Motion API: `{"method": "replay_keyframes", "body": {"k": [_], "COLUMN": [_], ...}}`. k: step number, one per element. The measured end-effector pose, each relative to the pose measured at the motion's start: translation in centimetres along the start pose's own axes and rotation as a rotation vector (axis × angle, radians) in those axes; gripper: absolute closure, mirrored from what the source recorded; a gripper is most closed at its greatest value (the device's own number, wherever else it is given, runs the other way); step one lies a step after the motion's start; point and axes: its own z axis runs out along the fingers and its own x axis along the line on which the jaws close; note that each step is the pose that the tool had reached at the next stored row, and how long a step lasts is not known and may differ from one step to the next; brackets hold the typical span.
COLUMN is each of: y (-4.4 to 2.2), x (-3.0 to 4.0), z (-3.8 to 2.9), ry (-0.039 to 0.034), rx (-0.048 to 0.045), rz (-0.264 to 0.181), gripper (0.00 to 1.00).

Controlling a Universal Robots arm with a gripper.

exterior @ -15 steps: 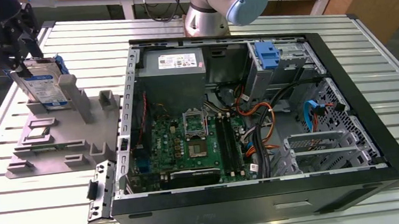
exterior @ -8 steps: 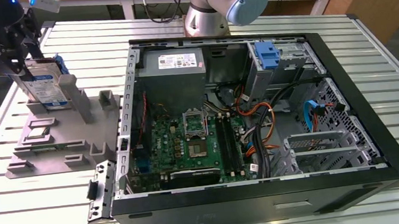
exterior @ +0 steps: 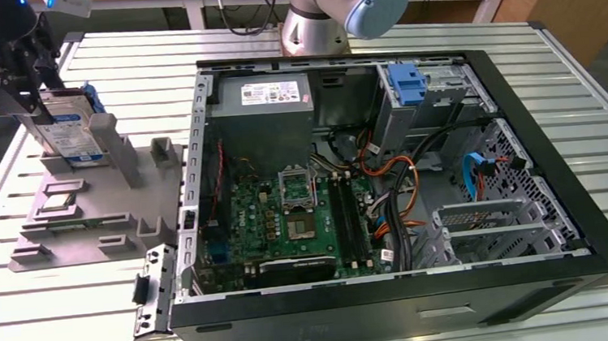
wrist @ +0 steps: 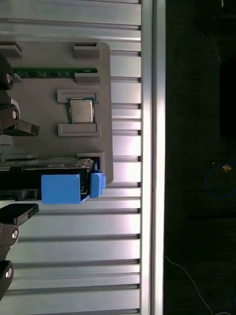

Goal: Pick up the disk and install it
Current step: 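Pick up the disk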

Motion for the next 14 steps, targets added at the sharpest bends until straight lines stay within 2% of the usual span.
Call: {"method": "replay_keyframes", "body": {"k": [5, 8, 9, 11, 14], "y": [0.00, 0.00, 0.00, 0.00, 0.00], "x": [0.00, 0.00, 0.00, 0.00, 0.00], "z": [0.01, 0.00, 0.00, 0.00, 0.00], "ry": [0.0002, 0.0004, 0.0004, 0.0006, 0.0008], "rx": [0.0000, -0.0002, -0.0002, -0.0003, -0.0003], "rz": [-0.005, -0.008, -0.009, -0.011, -0.014], "gripper": [0.37, 0.55, 0.55, 0.65, 0.65]}}
